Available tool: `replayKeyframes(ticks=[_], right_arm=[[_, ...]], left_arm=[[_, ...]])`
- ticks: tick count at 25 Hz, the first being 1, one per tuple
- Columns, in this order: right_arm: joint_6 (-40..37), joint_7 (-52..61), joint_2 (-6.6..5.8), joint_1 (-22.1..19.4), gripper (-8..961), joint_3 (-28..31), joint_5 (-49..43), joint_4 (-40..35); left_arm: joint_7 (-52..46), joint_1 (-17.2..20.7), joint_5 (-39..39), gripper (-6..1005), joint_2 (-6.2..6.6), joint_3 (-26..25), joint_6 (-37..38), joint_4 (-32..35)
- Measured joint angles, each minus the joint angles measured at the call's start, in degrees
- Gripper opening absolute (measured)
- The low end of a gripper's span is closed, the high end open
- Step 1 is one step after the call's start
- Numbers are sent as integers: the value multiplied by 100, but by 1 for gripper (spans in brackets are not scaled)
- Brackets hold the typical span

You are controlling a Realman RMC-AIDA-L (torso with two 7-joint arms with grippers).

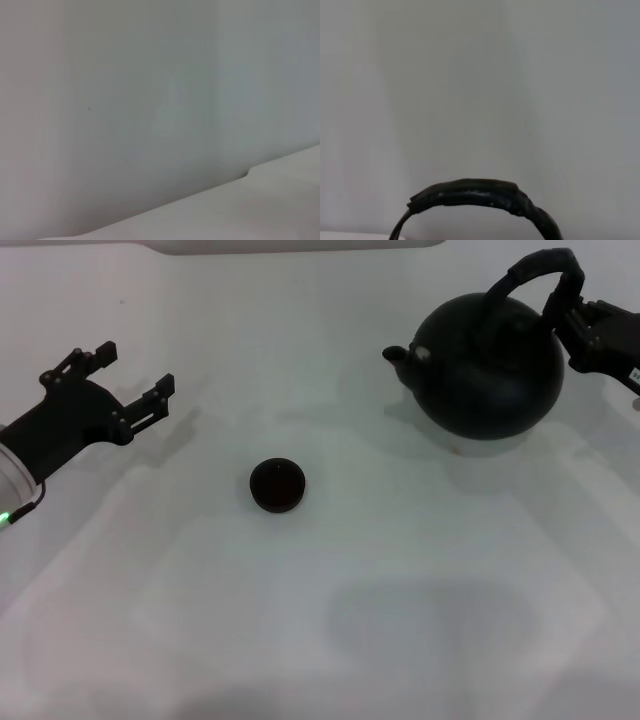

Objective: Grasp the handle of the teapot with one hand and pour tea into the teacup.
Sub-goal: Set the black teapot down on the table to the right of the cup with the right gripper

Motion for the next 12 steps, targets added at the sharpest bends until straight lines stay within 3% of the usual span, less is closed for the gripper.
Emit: replayKeyframes(ticks=[12], right_arm=[[-237, -481, 5, 85, 119, -161, -12, 248]], left_arm=[[0, -12, 0, 841, 0, 0, 12, -4]])
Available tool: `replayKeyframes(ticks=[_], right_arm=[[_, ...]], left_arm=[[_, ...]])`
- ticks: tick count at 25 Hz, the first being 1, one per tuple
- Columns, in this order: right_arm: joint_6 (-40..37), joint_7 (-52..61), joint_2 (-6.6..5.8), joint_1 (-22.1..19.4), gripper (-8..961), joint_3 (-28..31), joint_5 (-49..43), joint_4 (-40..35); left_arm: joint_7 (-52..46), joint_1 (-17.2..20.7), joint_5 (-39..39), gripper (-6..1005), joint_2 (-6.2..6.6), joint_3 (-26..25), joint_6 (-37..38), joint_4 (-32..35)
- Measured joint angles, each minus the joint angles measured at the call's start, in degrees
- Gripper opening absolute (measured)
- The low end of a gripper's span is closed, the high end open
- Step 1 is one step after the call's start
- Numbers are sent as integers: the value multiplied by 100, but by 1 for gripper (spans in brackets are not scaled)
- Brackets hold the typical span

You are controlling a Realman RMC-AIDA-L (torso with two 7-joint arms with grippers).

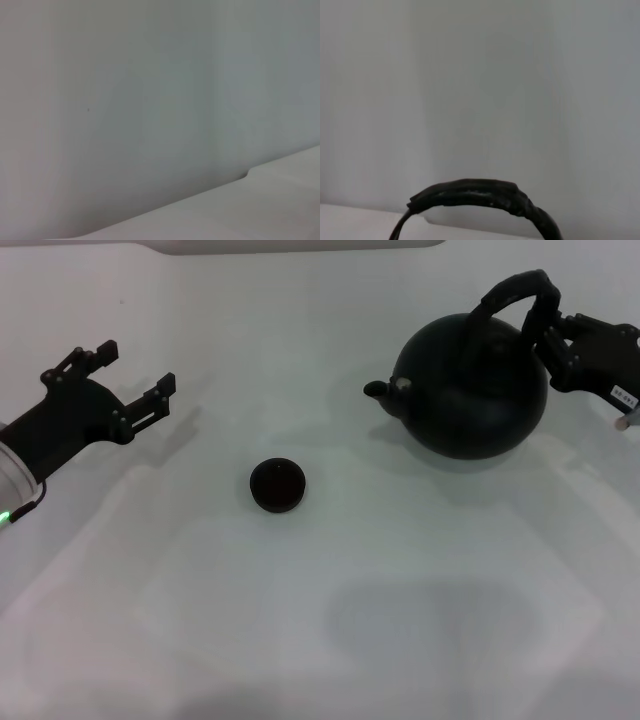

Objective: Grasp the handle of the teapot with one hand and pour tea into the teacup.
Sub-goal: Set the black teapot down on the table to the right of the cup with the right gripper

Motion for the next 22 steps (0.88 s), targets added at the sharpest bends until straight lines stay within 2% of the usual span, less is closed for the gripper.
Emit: replayKeyframes(ticks=[22], right_arm=[[47, -580, 0, 266, 116, 40, 23, 586]], left_arm=[[0, 6, 2, 840, -9, 10, 4, -8]])
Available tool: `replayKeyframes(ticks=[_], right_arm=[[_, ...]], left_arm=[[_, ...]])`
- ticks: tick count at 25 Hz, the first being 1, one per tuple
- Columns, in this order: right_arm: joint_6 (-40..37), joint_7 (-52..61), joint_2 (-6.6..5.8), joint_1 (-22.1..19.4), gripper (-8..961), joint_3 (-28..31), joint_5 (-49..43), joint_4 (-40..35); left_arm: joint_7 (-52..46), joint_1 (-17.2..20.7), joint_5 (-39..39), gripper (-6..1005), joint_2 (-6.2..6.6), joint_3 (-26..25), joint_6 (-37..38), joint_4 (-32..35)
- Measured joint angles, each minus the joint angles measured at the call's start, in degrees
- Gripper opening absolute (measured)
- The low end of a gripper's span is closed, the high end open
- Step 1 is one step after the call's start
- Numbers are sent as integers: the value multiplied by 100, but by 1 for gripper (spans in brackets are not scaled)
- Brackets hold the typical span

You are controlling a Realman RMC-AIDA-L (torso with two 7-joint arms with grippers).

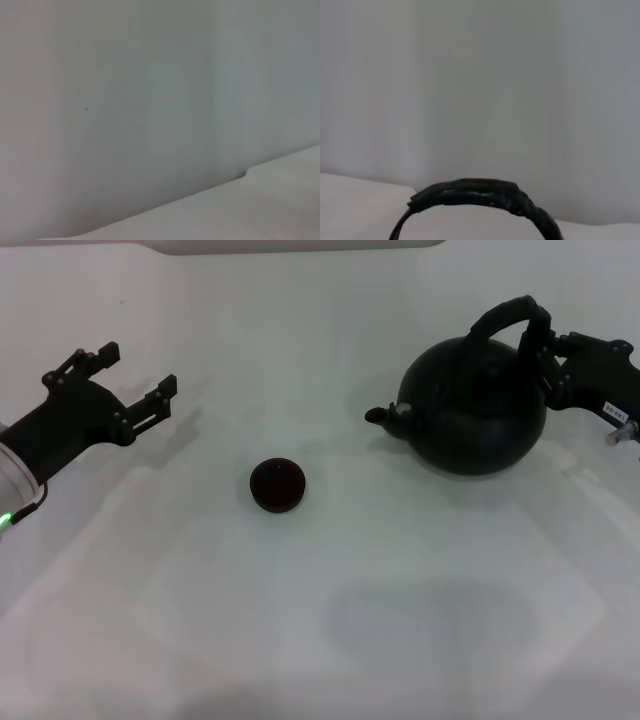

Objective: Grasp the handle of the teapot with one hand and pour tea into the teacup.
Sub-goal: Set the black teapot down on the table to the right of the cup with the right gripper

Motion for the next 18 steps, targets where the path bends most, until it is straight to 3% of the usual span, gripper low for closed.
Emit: replayKeyframes(ticks=[18], right_arm=[[-124, -489, 0, 69, 114, -43, -2, 228]], left_arm=[[0, -16, 7, 840, 0, -1, 9, -52]])
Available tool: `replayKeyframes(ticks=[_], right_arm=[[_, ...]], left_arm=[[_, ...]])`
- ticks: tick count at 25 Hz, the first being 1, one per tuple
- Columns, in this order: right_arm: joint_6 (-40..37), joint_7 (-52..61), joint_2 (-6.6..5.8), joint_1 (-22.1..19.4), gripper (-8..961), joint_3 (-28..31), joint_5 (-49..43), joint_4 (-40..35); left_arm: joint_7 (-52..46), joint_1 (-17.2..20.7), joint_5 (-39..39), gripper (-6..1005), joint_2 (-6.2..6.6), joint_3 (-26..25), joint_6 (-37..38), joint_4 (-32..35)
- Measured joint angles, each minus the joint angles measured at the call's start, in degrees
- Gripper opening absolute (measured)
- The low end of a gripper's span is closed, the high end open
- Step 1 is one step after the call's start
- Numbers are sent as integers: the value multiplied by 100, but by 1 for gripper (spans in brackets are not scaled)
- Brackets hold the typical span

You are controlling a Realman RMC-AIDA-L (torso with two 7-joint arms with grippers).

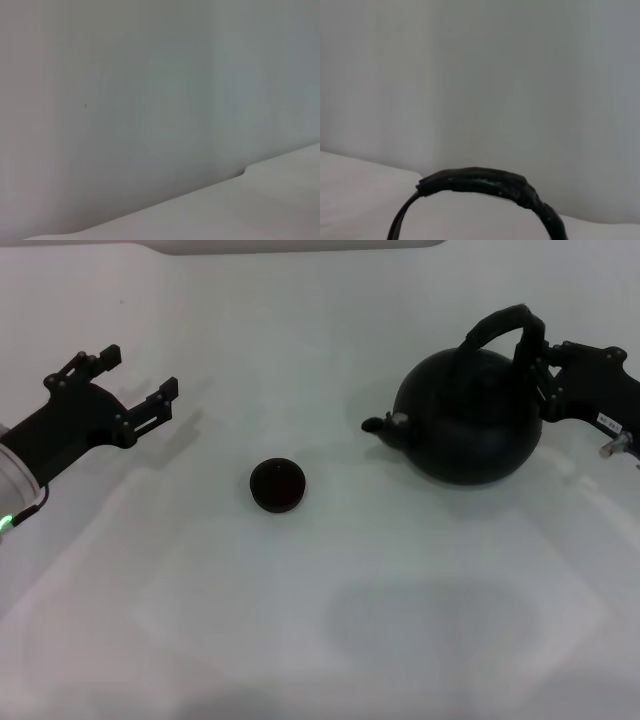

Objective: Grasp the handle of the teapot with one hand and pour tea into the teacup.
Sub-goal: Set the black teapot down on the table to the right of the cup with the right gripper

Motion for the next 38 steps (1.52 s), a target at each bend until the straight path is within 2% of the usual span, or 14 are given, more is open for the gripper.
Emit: replayKeyframes(ticks=[15, 38], right_arm=[[-283, -29, -1, -17, 116, -17, 14, -10], [-222, -164, -2, 2, 173, -14, -12, 72]], left_arm=[[0, 25, 0, 840, 0, 9, 2, -9], [0, 1, -1, 840, 0, 9, 9, -8]])
